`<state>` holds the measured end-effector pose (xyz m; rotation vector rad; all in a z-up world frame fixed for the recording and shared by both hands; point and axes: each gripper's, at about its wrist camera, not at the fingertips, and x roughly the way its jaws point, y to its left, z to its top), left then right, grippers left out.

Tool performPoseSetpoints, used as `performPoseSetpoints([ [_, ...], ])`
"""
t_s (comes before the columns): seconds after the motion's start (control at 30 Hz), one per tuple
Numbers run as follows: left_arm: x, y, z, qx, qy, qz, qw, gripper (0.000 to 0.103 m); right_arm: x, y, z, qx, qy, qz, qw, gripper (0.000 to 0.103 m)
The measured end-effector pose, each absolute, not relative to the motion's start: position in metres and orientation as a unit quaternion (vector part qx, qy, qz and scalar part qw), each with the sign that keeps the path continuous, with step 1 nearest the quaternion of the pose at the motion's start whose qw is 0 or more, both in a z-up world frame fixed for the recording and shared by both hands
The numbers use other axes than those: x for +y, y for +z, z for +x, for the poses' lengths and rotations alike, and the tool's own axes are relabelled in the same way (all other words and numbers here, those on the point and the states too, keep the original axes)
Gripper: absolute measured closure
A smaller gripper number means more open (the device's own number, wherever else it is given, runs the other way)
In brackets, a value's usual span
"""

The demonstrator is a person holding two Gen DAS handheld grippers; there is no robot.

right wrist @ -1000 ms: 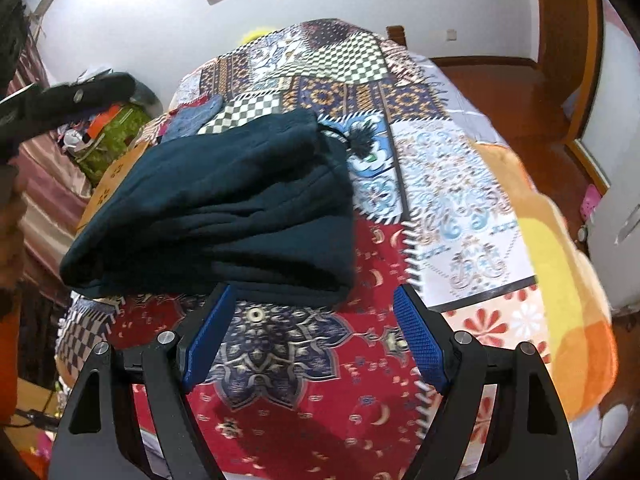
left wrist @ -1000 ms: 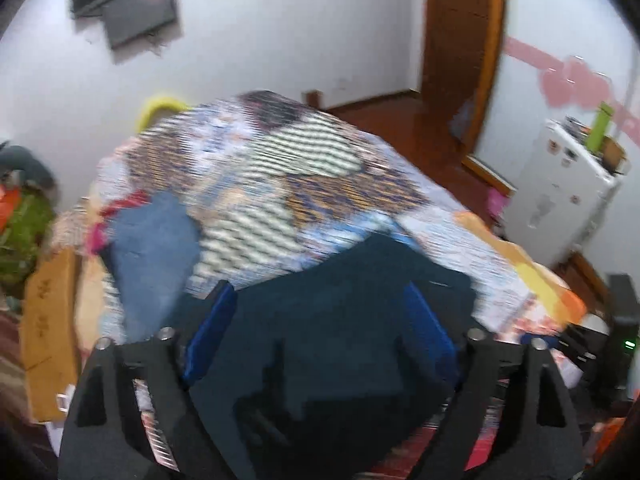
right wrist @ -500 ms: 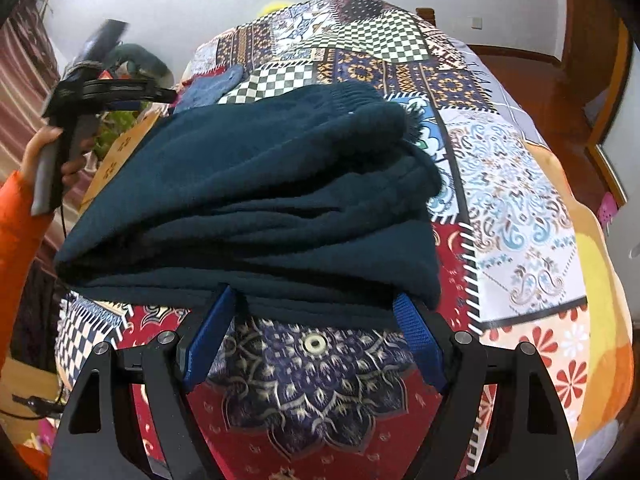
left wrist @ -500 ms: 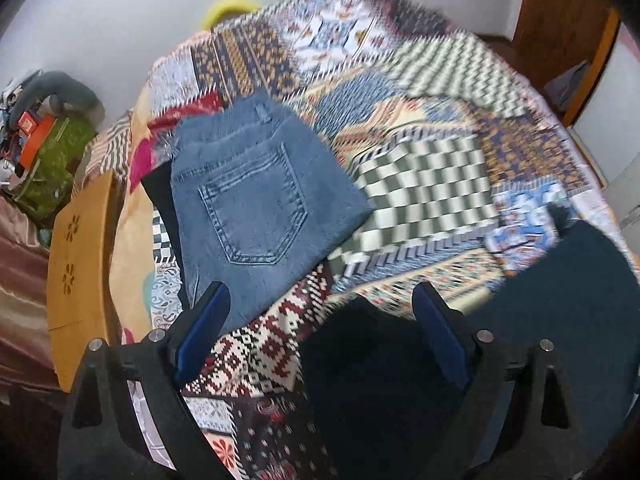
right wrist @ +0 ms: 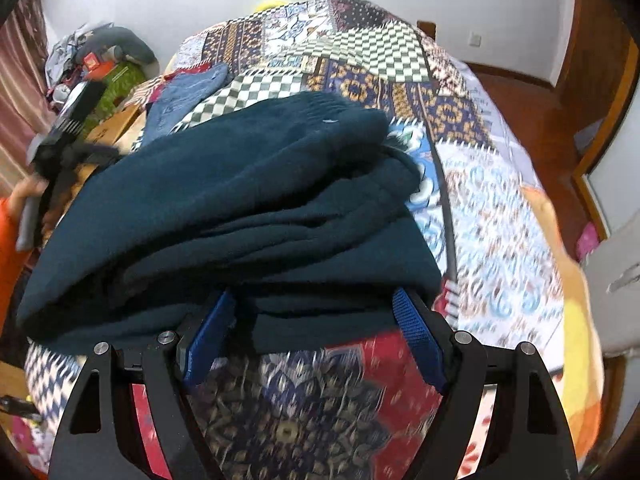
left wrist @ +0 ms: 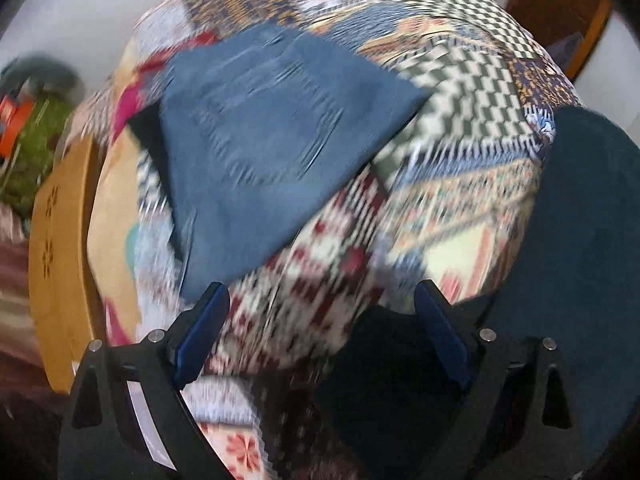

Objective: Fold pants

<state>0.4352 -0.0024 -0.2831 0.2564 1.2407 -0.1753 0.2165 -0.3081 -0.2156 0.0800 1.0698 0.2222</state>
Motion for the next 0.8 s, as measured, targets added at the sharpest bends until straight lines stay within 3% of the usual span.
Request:
performPoseSetpoints([
  [0.4,0.012,-0.263,0.319,0.582,-0.092,0.079,0.804,0.009,-0.318,-0.195,0.214,0.474,0.099,0.058,0.873,0.025],
  [0.57,-0.008,-0.255,0.298,0.576,-0.111,0.054,0.808,0.009,-0.327,-0.181,0.204,0.458,0.093,0.049,0.883,0.025],
  [0.8,-0.034,-0.223,0.301,0.527,-0.095,0.094,0.839,0.010,-0.328,-0.167,0.204,0.443,0.100,0.033,0.890,0.025],
])
